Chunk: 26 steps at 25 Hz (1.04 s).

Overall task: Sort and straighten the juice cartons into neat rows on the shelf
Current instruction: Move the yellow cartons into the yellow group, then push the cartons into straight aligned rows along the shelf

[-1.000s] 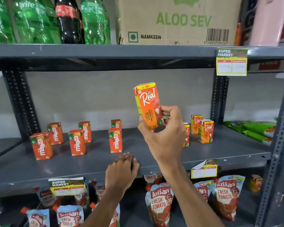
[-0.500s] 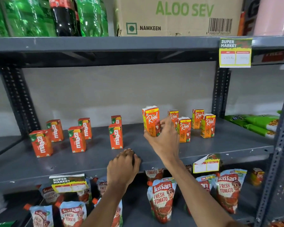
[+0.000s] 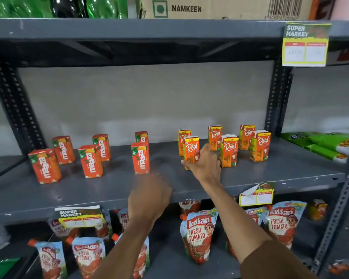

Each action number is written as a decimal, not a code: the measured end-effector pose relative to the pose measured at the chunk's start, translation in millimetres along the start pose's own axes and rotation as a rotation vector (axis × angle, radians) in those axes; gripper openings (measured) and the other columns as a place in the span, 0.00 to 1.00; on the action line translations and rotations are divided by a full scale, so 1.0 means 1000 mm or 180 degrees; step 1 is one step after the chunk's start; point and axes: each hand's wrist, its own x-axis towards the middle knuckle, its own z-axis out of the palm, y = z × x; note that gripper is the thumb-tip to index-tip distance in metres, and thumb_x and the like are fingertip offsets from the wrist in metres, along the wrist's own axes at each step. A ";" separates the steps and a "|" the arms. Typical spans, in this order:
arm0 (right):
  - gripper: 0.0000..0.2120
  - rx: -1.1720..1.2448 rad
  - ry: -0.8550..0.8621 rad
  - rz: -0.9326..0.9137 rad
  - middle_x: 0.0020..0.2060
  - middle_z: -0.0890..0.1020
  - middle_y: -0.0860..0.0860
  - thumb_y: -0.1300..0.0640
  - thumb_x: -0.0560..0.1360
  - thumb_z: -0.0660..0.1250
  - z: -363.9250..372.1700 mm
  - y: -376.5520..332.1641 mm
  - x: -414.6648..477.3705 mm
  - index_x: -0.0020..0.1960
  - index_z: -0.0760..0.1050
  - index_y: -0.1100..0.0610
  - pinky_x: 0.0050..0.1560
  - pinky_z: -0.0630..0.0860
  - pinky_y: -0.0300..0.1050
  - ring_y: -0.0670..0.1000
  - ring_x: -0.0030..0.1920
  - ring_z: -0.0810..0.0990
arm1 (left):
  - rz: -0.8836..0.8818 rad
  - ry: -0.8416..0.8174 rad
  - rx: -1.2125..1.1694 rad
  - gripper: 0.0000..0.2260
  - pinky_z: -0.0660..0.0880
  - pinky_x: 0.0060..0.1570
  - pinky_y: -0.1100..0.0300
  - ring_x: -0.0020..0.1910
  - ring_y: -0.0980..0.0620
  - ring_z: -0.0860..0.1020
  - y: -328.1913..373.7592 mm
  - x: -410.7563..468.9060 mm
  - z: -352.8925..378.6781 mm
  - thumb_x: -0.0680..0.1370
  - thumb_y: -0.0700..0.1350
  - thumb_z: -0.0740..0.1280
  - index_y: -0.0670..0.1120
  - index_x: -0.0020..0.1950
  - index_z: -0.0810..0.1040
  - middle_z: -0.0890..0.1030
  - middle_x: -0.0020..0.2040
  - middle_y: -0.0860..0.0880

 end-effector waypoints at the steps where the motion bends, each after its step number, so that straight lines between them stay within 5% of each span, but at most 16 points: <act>1: 0.35 -0.0027 -0.0038 0.0005 0.55 0.81 0.54 0.40 0.64 0.78 0.001 0.000 0.001 0.60 0.67 0.56 0.51 0.79 0.52 0.57 0.55 0.82 | 0.0002 -0.0019 0.0000 0.16 0.78 0.34 0.56 0.40 0.48 0.83 -0.001 0.000 0.000 0.77 0.53 0.56 0.48 0.52 0.81 0.85 0.51 0.51; 7: 0.40 -0.0163 -0.0238 0.0116 0.62 0.77 0.56 0.41 0.64 0.79 0.003 0.003 -0.004 0.67 0.63 0.56 0.57 0.78 0.59 0.61 0.60 0.80 | 0.0026 -0.0039 -0.0062 0.15 0.78 0.38 0.56 0.43 0.49 0.83 0.002 -0.001 -0.004 0.78 0.52 0.58 0.48 0.56 0.80 0.84 0.53 0.50; 12: 0.42 0.0174 0.0063 -0.0156 0.65 0.66 0.59 0.53 0.62 0.83 -0.001 0.000 -0.036 0.66 0.60 0.57 0.53 0.76 0.47 0.60 0.62 0.75 | -0.0035 -0.0318 -0.0355 0.20 0.76 0.49 0.54 0.54 0.51 0.80 0.003 -0.002 -0.011 0.80 0.58 0.50 0.51 0.64 0.71 0.78 0.63 0.50; 15: 0.40 0.0505 0.0511 -0.0742 0.65 0.64 0.58 0.52 0.63 0.82 0.001 -0.022 -0.067 0.66 0.61 0.57 0.56 0.77 0.52 0.56 0.63 0.71 | -0.0002 0.0006 -0.1358 0.31 0.58 0.74 0.50 0.76 0.52 0.57 -0.005 0.002 -0.023 0.80 0.61 0.53 0.51 0.78 0.49 0.51 0.80 0.51; 17: 0.36 0.0454 0.0722 -0.0980 0.63 0.68 0.56 0.47 0.66 0.79 0.006 -0.047 -0.086 0.65 0.62 0.54 0.53 0.70 0.54 0.54 0.61 0.71 | 0.0175 0.0494 -0.1450 0.34 0.48 0.77 0.50 0.78 0.55 0.48 -0.019 0.005 -0.039 0.80 0.57 0.59 0.48 0.79 0.46 0.43 0.80 0.53; 20: 0.33 0.0571 0.0712 -0.1121 0.63 0.70 0.55 0.43 0.68 0.75 0.022 -0.091 -0.105 0.64 0.63 0.52 0.52 0.62 0.51 0.55 0.63 0.71 | 0.0241 0.0963 -0.1327 0.28 0.56 0.75 0.52 0.77 0.54 0.55 -0.058 0.008 -0.064 0.79 0.56 0.61 0.48 0.76 0.58 0.53 0.80 0.51; 26: 0.30 0.1316 0.0626 -0.1021 0.56 0.72 0.50 0.46 0.68 0.76 0.089 -0.197 -0.127 0.62 0.65 0.56 0.54 0.73 0.49 0.51 0.56 0.73 | -0.0595 0.1312 -0.1211 0.26 0.66 0.67 0.50 0.66 0.47 0.67 -0.198 0.020 -0.100 0.77 0.57 0.66 0.46 0.69 0.63 0.69 0.68 0.44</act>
